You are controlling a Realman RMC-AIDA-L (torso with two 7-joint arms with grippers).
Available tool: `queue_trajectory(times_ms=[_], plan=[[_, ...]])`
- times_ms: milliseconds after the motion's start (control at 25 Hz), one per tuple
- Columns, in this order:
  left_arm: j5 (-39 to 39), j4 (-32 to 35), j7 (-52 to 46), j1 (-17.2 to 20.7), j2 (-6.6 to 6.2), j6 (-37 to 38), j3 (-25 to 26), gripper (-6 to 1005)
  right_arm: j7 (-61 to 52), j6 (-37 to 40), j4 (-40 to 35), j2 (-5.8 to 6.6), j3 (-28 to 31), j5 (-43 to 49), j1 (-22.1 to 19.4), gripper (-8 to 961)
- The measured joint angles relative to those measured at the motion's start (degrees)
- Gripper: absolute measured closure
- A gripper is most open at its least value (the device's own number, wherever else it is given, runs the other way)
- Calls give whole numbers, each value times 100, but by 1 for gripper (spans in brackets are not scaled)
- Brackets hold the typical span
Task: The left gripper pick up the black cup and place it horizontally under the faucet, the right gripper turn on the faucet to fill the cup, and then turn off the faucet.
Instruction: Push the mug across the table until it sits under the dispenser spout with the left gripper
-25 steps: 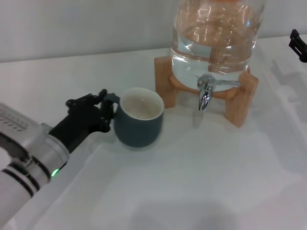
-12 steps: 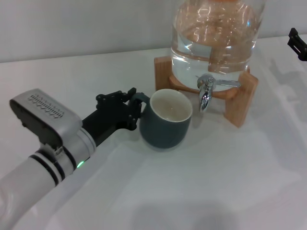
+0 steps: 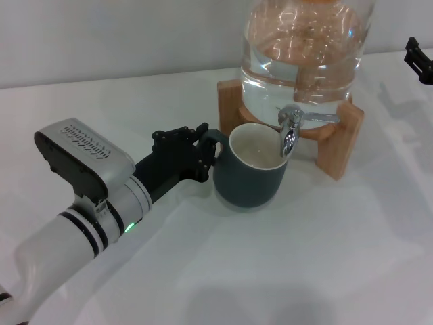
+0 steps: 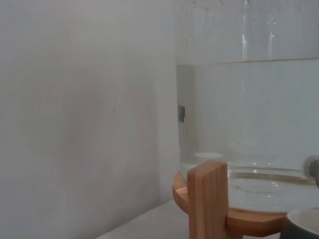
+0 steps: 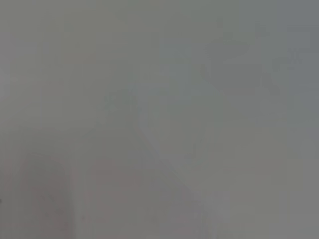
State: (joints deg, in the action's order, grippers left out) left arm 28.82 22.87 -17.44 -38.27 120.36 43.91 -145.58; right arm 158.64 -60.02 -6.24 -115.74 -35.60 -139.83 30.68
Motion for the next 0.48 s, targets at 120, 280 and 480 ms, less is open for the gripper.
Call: queue_trajectory(times_ms=[120,280,480], plan=[[2,29,-15,0,3,-40,-1,837,0,-39,13,-1,0,0,0,113],[7,64,-44,12,6,-167,-5,837,0,-52,14,-2,0,0,0,113],[3,122,-47,41,10,-199,-66,837,0,-54,8,-2,0,4,0,113]])
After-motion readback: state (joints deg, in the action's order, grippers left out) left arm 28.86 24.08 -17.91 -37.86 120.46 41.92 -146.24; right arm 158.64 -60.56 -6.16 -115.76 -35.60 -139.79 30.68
